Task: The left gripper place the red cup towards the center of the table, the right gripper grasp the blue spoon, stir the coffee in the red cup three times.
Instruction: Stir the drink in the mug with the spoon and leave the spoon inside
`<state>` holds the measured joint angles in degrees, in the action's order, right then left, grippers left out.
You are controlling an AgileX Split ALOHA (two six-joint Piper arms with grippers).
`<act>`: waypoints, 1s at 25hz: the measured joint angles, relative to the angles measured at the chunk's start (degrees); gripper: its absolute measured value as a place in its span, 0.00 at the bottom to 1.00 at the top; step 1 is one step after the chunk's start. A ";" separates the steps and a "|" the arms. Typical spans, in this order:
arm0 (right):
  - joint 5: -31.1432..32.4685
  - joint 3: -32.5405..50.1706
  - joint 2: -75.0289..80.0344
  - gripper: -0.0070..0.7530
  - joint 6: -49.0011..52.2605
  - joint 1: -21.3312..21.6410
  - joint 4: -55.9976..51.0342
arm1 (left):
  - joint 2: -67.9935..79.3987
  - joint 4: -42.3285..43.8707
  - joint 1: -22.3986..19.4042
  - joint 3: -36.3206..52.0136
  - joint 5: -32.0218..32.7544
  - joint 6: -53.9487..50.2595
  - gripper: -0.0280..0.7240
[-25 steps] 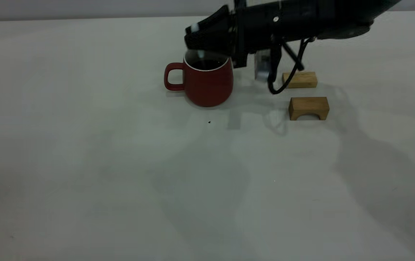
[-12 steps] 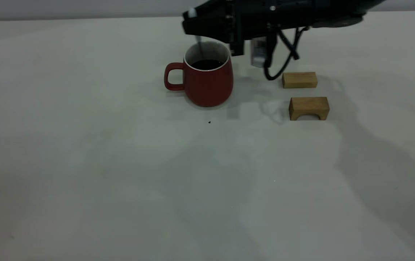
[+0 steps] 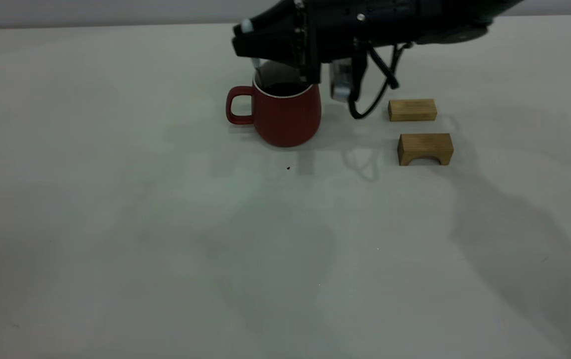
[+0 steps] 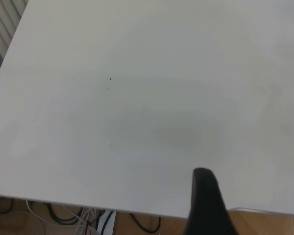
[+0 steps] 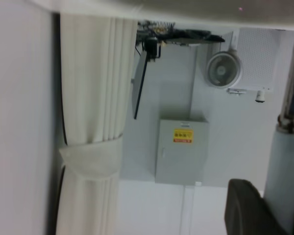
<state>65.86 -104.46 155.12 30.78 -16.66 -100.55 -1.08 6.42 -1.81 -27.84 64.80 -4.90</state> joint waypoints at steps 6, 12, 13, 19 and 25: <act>-0.07 0.86 -0.31 0.19 0.00 3.73 0.72 | 0.00 0.00 0.00 0.00 0.00 0.00 0.78; -0.15 7.11 -2.89 0.19 0.66 2.84 -0.13 | 0.00 0.00 0.00 0.00 0.00 0.08 0.78; -0.15 6.67 -2.89 0.19 1.20 1.83 -0.06 | 0.00 0.00 0.00 0.00 0.00 0.02 0.78; -0.05 -2.73 0.88 0.19 2.16 0.30 -0.13 | 0.00 0.00 0.00 0.00 0.00 0.02 0.78; -0.18 -0.24 0.01 0.19 1.56 4.20 -0.16 | 0.00 0.00 0.00 0.00 0.00 0.02 0.78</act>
<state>65.68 -104.70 155.14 32.34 -12.46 -100.71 -1.08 6.42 -1.81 -27.84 64.80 -4.88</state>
